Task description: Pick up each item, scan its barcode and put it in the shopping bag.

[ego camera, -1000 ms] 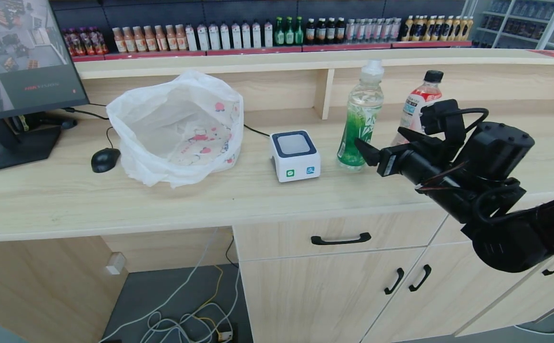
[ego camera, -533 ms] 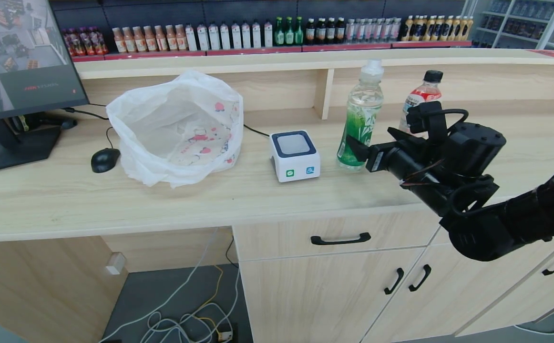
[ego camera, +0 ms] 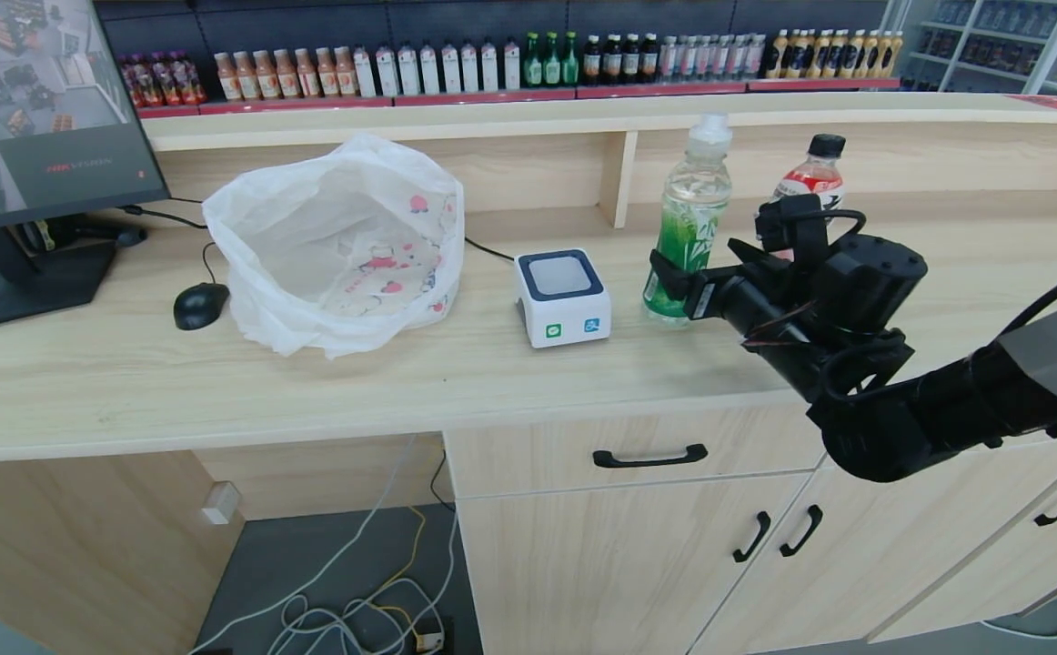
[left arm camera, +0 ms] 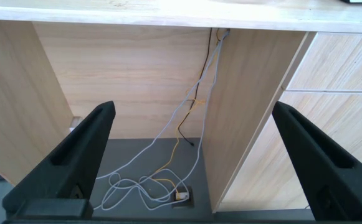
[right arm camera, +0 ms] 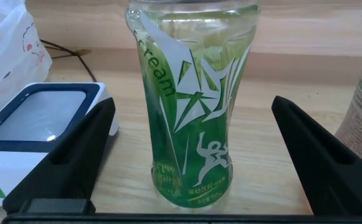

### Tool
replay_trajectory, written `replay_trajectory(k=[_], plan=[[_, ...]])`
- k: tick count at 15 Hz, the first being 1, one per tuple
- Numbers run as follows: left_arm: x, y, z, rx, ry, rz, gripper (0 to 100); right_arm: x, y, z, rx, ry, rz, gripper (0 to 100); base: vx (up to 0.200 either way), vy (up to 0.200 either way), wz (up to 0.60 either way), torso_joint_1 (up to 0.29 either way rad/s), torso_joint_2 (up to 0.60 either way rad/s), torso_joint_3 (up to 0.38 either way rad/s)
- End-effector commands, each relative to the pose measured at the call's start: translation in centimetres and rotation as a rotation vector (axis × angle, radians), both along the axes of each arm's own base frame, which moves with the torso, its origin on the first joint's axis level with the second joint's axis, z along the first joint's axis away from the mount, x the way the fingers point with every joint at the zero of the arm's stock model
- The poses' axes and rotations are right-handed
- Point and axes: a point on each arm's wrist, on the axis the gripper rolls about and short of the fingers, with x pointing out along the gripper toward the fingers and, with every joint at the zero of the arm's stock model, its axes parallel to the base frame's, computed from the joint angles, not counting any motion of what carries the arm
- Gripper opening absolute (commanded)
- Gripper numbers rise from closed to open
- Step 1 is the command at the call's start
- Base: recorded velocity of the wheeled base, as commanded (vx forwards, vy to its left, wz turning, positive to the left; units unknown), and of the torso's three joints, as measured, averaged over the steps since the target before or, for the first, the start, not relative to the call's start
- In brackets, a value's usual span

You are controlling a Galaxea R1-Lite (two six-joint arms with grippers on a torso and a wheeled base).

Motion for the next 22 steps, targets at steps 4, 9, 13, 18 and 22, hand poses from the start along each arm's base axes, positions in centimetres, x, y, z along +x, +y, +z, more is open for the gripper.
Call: replay_trajectory(k=[4, 9, 13, 18, 22], plan=[[0.0, 0.0, 0.0, 0.000, 0.000, 0.000, 100, 1.2, 0.2, -0.7, -0.001, -0.003, -0.006, 100, 0.000, 0.000, 0.00, 0.000, 0.00, 0.000], [0.0, 0.0, 0.0, 0.000, 0.000, 0.000, 100, 2.6, 0.2, -0.2, 0.020, -0.051, -0.028, 100, 0.000, 0.000, 0.00, 0.000, 0.00, 0.000], [0.0, 0.0, 0.0, 0.000, 0.000, 0.000, 100, 3.0, 0.0, -0.3, 0.024, -0.061, -0.037, 100, 0.000, 0.000, 0.00, 0.000, 0.00, 0.000], [0.0, 0.0, 0.0, 0.000, 0.000, 0.000, 100, 4.0, 0.3, 0.2, 0.045, -0.101, -0.061, 100, 0.000, 0.000, 0.00, 0.000, 0.00, 0.000], [0.0, 0.0, 0.0, 0.000, 0.000, 0.000, 100, 4.5, 0.3, 0.3, 0.057, -0.113, -0.066, 100, 0.000, 0.000, 0.00, 0.000, 0.00, 0.000]])
